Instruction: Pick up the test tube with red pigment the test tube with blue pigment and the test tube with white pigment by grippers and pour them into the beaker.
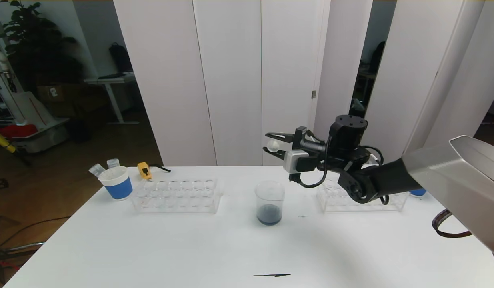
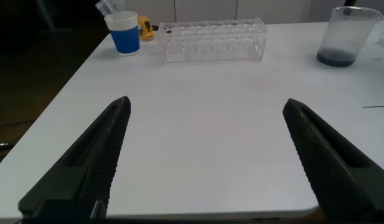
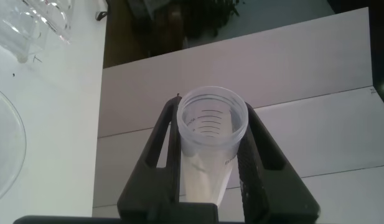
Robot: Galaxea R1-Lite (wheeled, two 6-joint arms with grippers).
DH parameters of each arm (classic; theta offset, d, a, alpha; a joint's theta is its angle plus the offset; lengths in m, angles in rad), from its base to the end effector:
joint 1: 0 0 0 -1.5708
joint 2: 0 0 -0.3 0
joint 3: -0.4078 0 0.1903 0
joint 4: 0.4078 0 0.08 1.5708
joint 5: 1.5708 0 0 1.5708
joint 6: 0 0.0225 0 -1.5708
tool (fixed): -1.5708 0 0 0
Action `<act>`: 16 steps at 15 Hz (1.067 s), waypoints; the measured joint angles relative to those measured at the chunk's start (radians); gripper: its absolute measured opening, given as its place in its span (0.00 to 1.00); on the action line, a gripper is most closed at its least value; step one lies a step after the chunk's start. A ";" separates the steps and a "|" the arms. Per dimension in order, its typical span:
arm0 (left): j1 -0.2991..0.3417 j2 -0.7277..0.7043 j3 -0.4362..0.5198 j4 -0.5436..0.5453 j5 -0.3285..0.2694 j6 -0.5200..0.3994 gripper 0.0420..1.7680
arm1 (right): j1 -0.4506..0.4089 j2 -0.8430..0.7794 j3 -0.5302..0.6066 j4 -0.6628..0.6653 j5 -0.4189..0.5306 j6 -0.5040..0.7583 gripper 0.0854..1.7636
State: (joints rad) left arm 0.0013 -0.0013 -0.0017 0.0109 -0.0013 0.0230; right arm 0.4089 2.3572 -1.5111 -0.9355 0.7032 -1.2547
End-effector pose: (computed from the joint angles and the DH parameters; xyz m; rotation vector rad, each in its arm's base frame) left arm -0.0230 -0.0001 0.0748 0.0230 0.0079 -0.0001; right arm 0.4360 0.2048 0.1398 -1.1287 -0.7743 0.8991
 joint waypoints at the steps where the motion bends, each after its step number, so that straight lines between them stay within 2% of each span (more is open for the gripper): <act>1: 0.000 0.000 0.000 0.000 0.000 0.000 0.99 | -0.003 0.005 0.001 -0.012 0.014 -0.027 0.31; 4: 0.000 0.000 0.000 0.000 0.000 0.000 0.99 | -0.007 0.016 0.003 -0.030 0.036 -0.099 0.31; 16: 0.000 0.000 0.000 0.000 0.000 0.000 0.99 | -0.014 0.049 -0.009 -0.025 0.035 -0.213 0.31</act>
State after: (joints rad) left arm 0.0013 -0.0013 -0.0017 0.0109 -0.0017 0.0230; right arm 0.3953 2.4060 -1.5202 -0.9606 0.7379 -1.4672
